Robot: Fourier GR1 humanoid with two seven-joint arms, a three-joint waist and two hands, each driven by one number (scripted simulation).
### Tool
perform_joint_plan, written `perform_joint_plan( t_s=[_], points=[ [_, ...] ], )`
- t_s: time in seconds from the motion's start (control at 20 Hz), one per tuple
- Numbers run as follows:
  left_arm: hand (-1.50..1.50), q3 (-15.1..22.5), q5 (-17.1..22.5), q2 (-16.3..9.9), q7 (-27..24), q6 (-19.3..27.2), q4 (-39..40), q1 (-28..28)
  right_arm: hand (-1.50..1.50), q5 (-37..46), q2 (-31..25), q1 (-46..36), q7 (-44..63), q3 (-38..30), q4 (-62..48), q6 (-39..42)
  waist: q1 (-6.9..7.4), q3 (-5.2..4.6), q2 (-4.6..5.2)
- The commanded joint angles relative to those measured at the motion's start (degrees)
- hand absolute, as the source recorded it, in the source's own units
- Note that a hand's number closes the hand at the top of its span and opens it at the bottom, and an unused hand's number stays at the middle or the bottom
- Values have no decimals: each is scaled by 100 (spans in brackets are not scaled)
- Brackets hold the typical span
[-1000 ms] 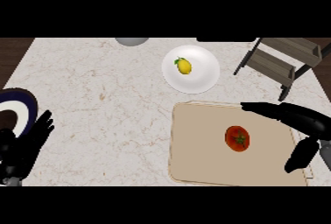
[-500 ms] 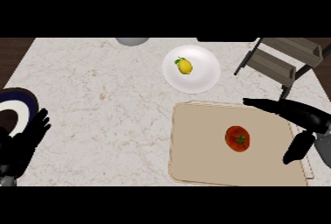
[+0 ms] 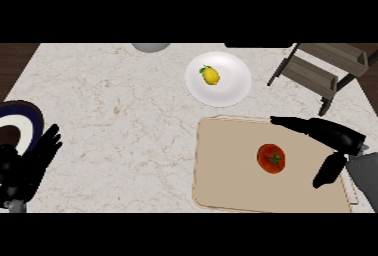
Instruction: Pick the tomato from the tray and place it in the tiered basket
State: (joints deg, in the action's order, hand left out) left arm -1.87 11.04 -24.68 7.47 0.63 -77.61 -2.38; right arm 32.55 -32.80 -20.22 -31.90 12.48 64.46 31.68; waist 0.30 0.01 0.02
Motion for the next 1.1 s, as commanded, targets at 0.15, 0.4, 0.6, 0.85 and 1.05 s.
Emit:
perform_joint_plan(
  t_s=[0.15, 0.4, 0.6, 0.85, 1.05],
  points=[
    [0, -73, -250, 256, 75, 41, -255, -151, -150, 169, 253, -165, -380, -37, -243, 265, 5, 0, -4],
    [0, -222, -276, 202, 240, -140, -395, -192, -150, 420, 481, -406, -471, 14, -741, 53, 16, 1, -3],
    [0, -150, -516, 581, -317, -87, 29, -138, -150, 637, 807, -335, -449, 112, -912, -263, 9, -1, 1],
    [0, -599, -284, 216, 344, -418, -320, -115, -150, 623, 764, 90, -254, 42, -330, 27, -18, -1, -9],
    [0, -590, -563, 416, -66, -477, -90, -131, -150, 885, 1113, -323, -284, -33, -922, -113, 6, -1, -1]
  ],
)
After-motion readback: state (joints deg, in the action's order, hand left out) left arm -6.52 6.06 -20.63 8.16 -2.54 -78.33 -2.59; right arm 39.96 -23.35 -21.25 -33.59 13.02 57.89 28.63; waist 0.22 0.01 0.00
